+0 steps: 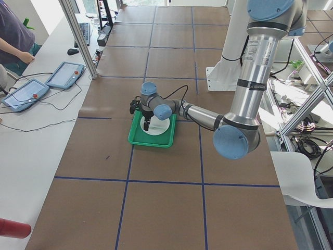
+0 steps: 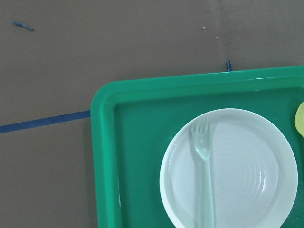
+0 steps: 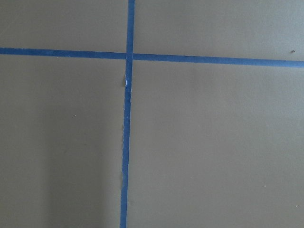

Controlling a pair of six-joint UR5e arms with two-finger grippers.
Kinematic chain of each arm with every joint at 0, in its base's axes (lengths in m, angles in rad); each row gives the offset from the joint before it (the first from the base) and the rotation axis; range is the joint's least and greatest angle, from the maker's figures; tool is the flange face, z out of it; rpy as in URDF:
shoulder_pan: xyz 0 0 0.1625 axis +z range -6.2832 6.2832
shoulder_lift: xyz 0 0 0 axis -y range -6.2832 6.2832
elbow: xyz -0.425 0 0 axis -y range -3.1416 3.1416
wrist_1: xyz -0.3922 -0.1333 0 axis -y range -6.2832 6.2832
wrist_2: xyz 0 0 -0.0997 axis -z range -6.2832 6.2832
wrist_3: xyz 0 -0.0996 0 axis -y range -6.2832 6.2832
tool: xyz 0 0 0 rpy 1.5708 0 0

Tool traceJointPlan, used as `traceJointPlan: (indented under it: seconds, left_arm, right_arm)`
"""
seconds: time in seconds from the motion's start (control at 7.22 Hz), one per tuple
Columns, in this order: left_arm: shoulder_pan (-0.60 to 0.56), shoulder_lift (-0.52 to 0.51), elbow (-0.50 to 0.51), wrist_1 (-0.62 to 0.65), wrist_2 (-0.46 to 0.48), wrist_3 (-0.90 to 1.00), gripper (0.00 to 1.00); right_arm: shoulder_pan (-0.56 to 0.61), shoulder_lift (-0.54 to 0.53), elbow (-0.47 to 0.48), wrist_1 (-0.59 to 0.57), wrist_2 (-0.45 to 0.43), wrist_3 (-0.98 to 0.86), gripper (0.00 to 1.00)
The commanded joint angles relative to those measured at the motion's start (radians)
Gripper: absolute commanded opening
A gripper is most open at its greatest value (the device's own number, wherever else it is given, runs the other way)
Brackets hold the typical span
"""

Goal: Place fork
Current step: 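Move the left gripper over the white fork on the plate and lower, then close the left gripper on the white fork's handle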

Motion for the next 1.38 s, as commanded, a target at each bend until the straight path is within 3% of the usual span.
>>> traceJointPlan:
  seconds: [0.0,0.42,0.55,0.97,1.11,1.25]
  left_arm:
    - [0.016,0.009,-0.006,-0.006,-0.003,-0.006,1.00]
    - [0.056,0.017,-0.005,-0.005,-0.001,-0.006,1.00]
    - [0.059,0.019,-0.003,-0.005,0.000,-0.007,0.92]
    - [0.061,0.038,-0.006,-0.006,0.002,0.010,0.40]
    - [0.059,0.051,-0.012,-0.021,0.002,0.008,0.19]
    - [0.058,0.060,-0.031,-0.025,0.000,0.007,0.12]
  right_arm:
    - [0.000,0.000,0.000,0.000,0.000,0.000,1.00]
    - [0.000,0.000,0.000,0.000,0.000,0.000,1.00]
    - [0.000,0.000,0.000,0.000,0.000,0.000,1.00]
    - [0.000,0.000,-0.001,0.000,0.000,0.000,1.00]
    - [0.000,0.000,0.000,0.000,0.000,0.000,1.00]
    - [0.000,0.000,0.000,0.000,0.000,0.000,1.00]
